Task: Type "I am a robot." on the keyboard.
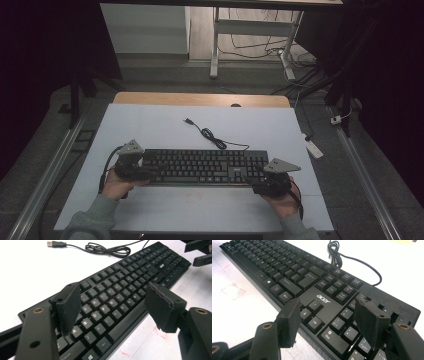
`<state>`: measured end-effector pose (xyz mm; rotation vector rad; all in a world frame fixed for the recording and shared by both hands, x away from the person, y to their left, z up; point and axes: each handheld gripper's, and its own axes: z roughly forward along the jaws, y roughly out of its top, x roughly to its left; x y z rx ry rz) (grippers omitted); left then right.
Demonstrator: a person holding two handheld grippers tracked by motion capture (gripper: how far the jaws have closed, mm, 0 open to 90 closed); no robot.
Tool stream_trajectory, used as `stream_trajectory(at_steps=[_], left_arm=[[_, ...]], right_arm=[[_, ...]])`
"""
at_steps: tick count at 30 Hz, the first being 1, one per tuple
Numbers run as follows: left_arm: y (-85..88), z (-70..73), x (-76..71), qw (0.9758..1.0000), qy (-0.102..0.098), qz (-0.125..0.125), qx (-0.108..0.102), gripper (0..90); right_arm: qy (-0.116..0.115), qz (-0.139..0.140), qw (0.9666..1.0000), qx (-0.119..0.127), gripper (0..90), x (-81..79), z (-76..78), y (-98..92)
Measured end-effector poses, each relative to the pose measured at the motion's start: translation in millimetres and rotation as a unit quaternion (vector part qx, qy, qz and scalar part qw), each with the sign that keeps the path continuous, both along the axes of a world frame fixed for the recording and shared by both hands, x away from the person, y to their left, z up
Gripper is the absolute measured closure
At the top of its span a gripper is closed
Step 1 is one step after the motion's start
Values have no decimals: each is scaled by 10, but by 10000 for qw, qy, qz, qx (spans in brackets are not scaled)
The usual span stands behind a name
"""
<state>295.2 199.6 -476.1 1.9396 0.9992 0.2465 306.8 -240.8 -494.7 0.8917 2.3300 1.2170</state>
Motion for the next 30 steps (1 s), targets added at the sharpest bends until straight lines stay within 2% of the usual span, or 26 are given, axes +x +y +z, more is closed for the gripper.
stream_trajectory(at_steps=[9, 18, 22, 30], left_arm=[[-130, 2, 18, 9998, 0, -202, -14, 339], [-257, -12, 12, 9993, 36, -361, 23, 426], [-312, -30, 8, 9989, 9, -462, 39, 516], [-423, -67, 0, 9977, 3, -679, 72, 789]], right_arm=[[13, -22, 10000, 0, 384, -6, -7, -25], [15, -32, 10000, -7, 384, -2, -26, -43], [21, -61, 10000, -50, 384, -2, -26, -51], [21, -63, 10000, -18, 384, 14, -36, -61]])
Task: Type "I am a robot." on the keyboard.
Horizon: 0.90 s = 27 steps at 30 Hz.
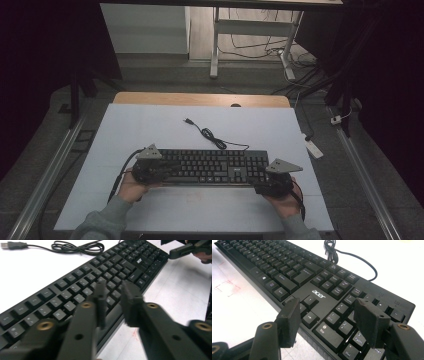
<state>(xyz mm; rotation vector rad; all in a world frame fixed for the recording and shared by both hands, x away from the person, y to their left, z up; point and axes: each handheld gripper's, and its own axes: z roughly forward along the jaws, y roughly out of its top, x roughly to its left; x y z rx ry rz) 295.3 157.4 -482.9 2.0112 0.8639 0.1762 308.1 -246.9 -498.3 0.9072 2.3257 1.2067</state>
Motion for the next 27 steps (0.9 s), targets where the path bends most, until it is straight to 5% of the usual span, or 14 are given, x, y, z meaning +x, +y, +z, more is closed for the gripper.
stream_trajectory(at_steps=[5, 27], left_arm=[[-69, -30, -1, 10000, -3, -83, 41, 885], [-325, -339, 40, 9959, 217, -246, 844, 890]], right_arm=[[5, -24, 10000, -9, 385, 3, -3, -4], [54, -36, 10000, -47, 385, 11, -19, -5]])
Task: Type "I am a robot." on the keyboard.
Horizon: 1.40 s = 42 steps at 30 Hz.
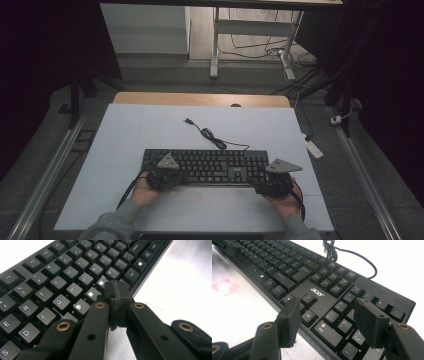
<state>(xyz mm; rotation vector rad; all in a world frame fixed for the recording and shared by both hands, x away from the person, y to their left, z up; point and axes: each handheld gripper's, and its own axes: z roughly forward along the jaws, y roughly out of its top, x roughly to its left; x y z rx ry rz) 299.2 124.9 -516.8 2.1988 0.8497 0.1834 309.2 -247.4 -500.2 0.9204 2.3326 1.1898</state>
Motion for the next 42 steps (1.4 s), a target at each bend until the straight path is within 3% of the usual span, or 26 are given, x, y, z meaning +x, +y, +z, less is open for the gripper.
stream_trajectory(at_steps=[5, 14, 19, 21, 25, 30, 37, 42], left_arm=[[-27, -32, 4, 9999, 27, 31, 151, 889], [-40, -73, 6, 9998, 22, 70, 196, 890], [-31, -57, 2, 9998, 19, 88, 160, 890], [-8, -31, -1, 10000, -12, 72, 46, 888], [39, 51, -28, 9994, -107, 105, -304, 784], [121, 131, -44, 9983, -231, 198, -496, 590], [281, 185, -26, 9971, -286, 432, -556, 404], [377, 231, -16, 9953, -358, 699, -569, 354]], right_arm=[[-2, 5, 10000, 3, 386, 0, -1, 2], [9, 9, 10000, -11, 385, 0, -7, 4], [12, 8, 10000, -19, 385, -1, -5, 7], [13, 7, 10000, -19, 385, -1, -5, 6], [9, 7, 10000, -10, 386, -1, -5, 5], [20, -4, 10000, -29, 385, 2, -10, 3], [14, -10, 10000, -21, 386, 7, -12, -14], [1, -5, 10000, 5, 386, 8, -12, -14]])
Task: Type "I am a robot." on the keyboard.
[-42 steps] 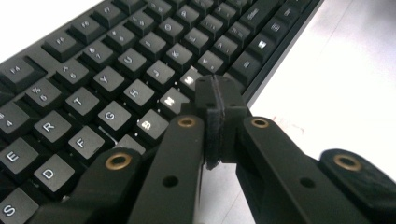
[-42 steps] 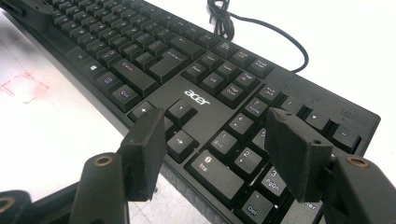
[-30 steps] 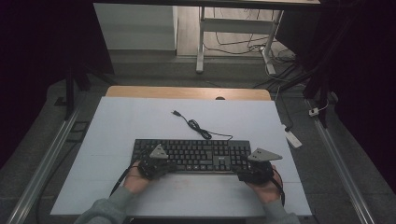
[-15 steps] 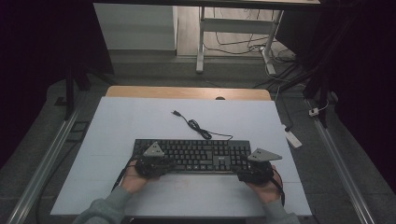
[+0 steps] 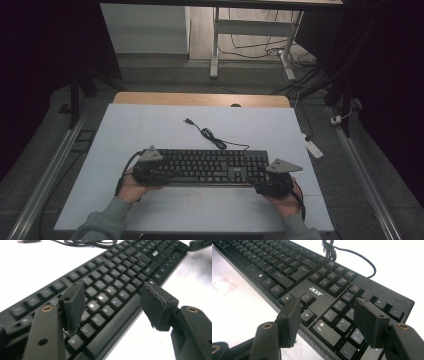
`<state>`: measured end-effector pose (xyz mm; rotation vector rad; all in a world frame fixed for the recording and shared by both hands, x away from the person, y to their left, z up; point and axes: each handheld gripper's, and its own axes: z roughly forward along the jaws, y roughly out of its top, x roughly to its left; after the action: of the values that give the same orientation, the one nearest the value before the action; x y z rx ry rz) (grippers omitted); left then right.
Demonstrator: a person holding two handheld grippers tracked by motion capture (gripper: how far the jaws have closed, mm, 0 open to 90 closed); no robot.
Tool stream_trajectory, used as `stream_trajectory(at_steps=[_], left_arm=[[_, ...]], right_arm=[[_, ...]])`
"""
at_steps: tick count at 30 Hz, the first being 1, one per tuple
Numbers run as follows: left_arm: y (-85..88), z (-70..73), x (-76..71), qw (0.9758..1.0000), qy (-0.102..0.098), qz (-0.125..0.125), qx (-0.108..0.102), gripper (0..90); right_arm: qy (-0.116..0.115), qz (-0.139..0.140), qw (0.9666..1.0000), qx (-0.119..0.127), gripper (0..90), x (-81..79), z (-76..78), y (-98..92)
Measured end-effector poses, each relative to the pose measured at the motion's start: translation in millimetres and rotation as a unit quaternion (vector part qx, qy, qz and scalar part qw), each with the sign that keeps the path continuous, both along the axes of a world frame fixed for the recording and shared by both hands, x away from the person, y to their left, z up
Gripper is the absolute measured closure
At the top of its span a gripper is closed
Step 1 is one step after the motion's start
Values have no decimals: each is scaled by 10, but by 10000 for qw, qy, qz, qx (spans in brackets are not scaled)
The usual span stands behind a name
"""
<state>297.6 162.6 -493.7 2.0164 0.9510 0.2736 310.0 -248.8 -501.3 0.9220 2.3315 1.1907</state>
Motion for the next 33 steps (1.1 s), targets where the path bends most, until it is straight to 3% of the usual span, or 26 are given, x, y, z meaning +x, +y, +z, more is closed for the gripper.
stream_trajectory(at_steps=[21, 33], left_arm=[[141, 9, 44, 9990, 39, 437, 82, 369], [131, -60, 127, 9980, 16, 552, 323, 442]], right_arm=[[-24, 17, 10000, -25, 387, 0, -4, -3], [-22, 33, 10000, -45, 387, -2, -3, 0]])
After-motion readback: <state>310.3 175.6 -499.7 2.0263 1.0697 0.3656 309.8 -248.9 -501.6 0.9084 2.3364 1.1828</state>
